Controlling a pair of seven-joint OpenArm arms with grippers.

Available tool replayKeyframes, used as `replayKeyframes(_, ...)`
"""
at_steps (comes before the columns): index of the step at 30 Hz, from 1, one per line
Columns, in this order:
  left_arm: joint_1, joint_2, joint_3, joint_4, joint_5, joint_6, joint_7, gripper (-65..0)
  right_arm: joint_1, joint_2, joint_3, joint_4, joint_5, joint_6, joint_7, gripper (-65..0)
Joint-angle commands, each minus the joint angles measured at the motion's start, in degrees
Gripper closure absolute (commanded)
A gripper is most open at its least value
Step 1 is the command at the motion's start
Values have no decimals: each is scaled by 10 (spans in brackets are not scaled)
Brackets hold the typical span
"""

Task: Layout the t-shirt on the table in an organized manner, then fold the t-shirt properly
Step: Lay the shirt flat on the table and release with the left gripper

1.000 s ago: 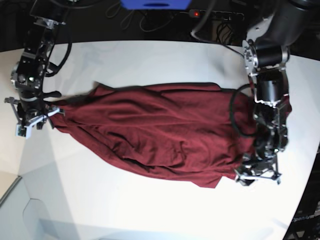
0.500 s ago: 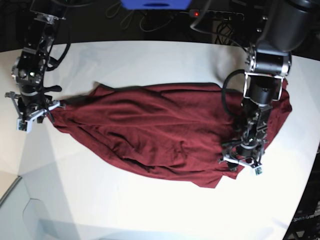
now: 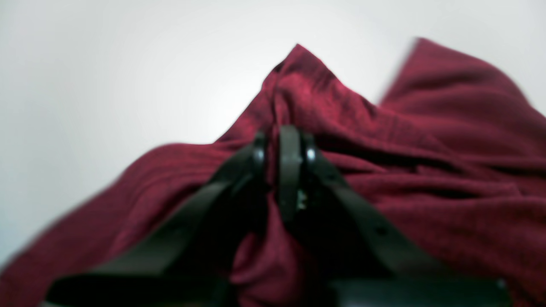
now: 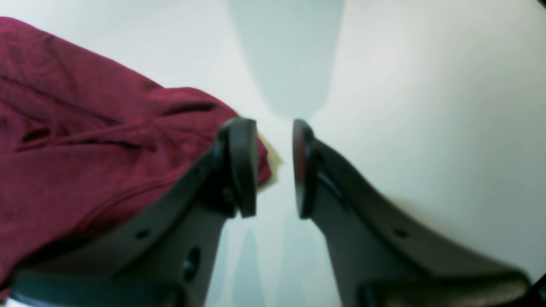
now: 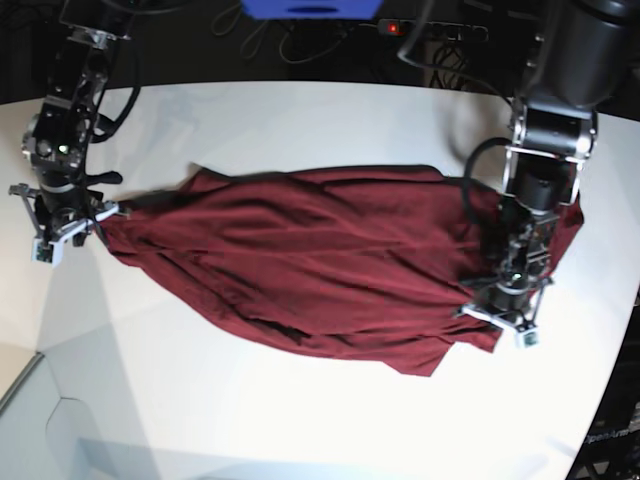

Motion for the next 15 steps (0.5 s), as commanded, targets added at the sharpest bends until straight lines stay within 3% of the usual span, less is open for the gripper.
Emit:
replayKeyframes(1, -17, -17, -3, 6, -2, 4, -14, 0, 6, 5, 1, 9, 0, 2, 15, -156)
replayKeyframes(5, -17, -49, -19, 13, -3, 4, -14, -3, -3, 5, 0, 9, 0, 2, 17, -156)
replayKeyframes(11, 1, -73, -117, 18, 0, 0, -10, -3, -5, 2, -5, 9, 0, 3, 13, -156)
replayKeyframes(15, 30, -73, -135, 58, 0, 0, -9, -3, -15, -10, -29, 11, 0, 48, 4, -159)
